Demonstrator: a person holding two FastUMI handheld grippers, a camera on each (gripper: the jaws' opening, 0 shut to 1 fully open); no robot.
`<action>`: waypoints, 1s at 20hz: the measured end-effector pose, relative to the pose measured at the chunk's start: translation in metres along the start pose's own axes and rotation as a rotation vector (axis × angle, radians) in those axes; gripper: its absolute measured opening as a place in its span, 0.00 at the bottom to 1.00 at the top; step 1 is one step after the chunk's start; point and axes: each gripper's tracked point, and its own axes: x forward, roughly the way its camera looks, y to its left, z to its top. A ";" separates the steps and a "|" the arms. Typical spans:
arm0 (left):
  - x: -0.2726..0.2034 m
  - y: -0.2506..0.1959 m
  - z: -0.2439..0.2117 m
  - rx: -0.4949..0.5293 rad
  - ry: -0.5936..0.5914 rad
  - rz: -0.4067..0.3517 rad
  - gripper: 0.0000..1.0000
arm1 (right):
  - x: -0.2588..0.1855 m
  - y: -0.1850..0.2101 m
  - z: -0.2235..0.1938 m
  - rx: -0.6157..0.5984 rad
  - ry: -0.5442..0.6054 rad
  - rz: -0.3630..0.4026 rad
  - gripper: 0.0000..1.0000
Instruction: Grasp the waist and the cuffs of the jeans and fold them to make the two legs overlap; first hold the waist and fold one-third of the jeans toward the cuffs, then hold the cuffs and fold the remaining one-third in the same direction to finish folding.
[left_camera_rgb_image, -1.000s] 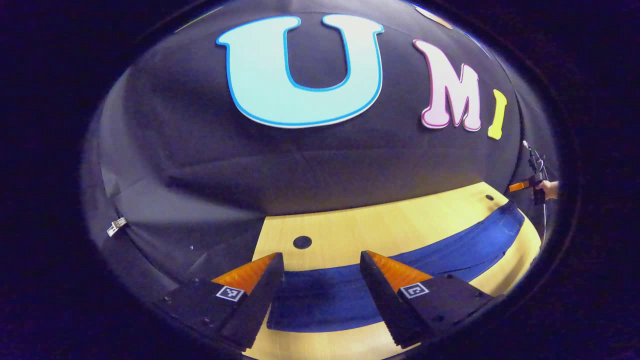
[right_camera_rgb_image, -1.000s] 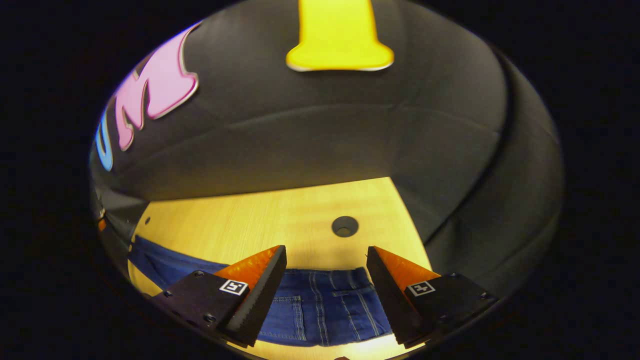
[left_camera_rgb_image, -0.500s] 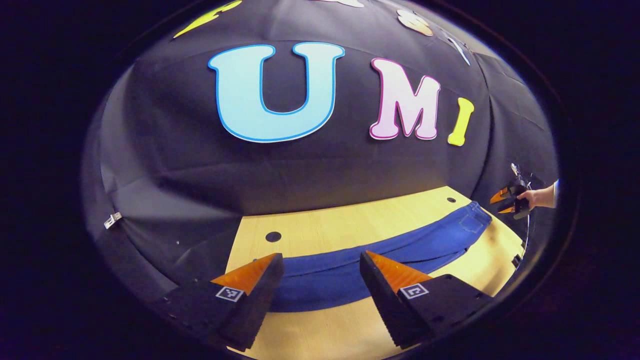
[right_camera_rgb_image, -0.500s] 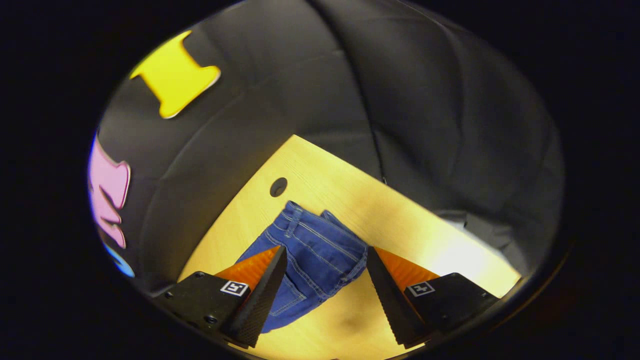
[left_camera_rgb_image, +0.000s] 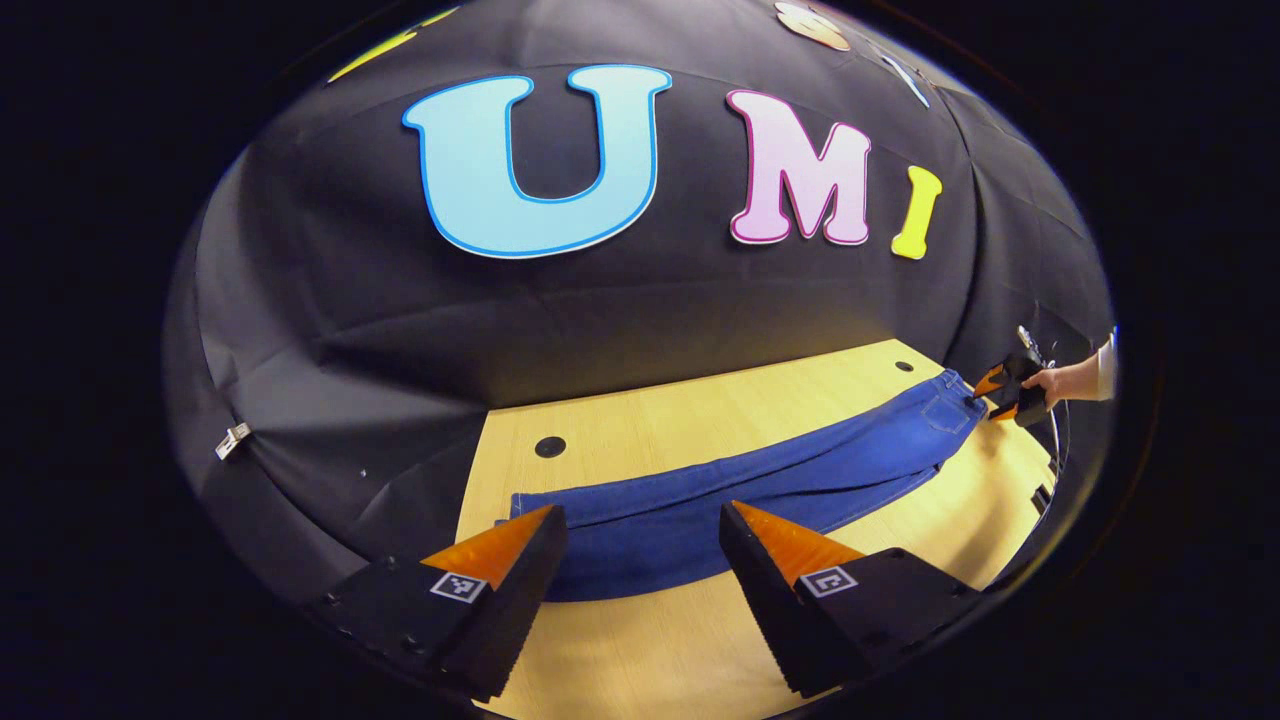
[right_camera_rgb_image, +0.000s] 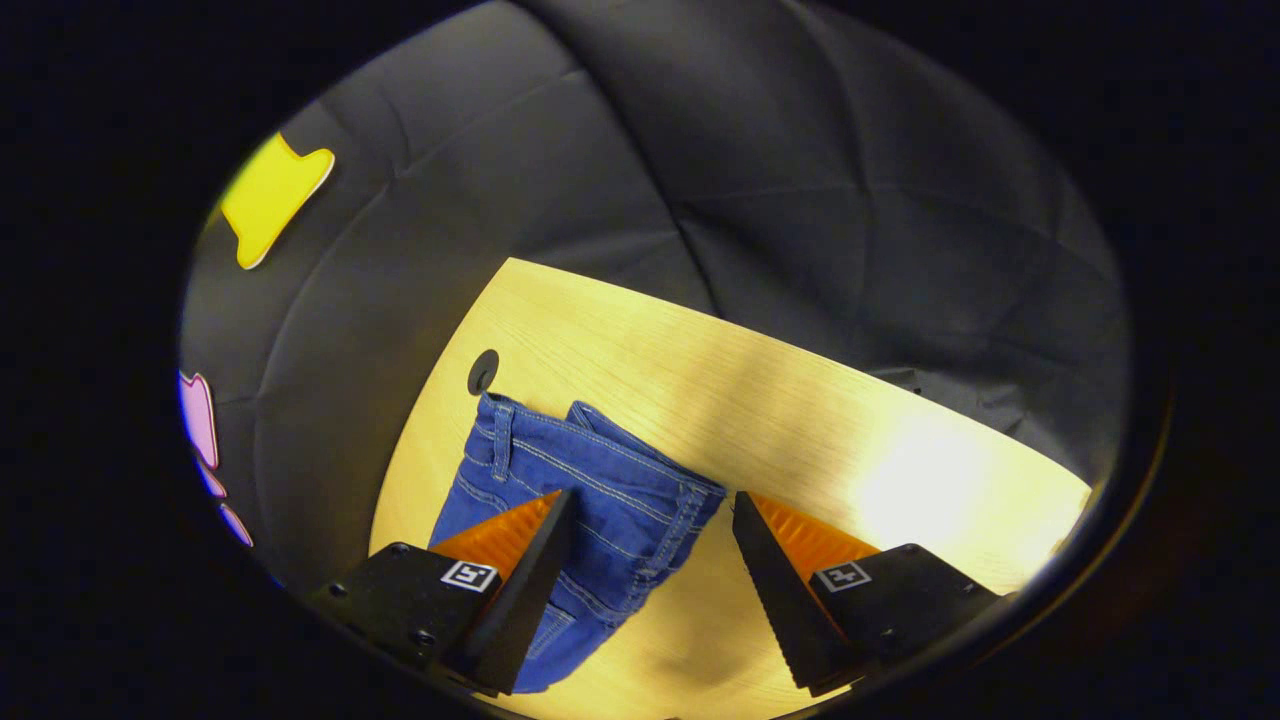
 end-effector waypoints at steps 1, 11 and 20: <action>0.002 0.000 -0.005 -0.005 0.010 0.005 0.98 | 0.004 0.003 0.000 -0.024 -0.004 -0.003 0.99; 0.009 0.001 -0.017 -0.023 0.039 0.011 0.98 | 0.013 0.018 -0.008 -0.221 -0.013 -0.011 0.17; -0.012 0.019 -0.026 -0.034 0.019 0.018 0.98 | -0.144 0.118 0.010 -0.439 -0.312 0.272 0.14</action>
